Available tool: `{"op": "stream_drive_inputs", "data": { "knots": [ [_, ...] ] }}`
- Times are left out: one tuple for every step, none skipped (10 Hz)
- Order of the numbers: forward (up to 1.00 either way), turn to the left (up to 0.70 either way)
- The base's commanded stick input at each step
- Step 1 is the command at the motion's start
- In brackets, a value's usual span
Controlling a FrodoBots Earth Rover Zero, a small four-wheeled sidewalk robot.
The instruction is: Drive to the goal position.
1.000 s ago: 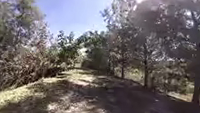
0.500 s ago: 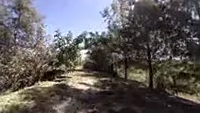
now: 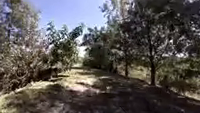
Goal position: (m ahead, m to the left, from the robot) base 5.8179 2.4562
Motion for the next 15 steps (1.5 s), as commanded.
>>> {"op": "stream_drive_inputs", "data": {
  "knots": [
    [0.7, -0.3],
    [0.7, 0.0],
    [0.7, 0.0],
    [0.7, 0.0],
    [0.7, 0.0],
    [0.7, 0.0],
    [0.7, 0.0],
    [0.7, 0.0],
    [0.7, 0.0],
    [0.7, 0.0],
    [0.7, 0.0],
    [0.7, 0.0],
    [0.7, 0.0],
    [0.7, 0.18],
    [0.7, 0.31]
  ]
}}
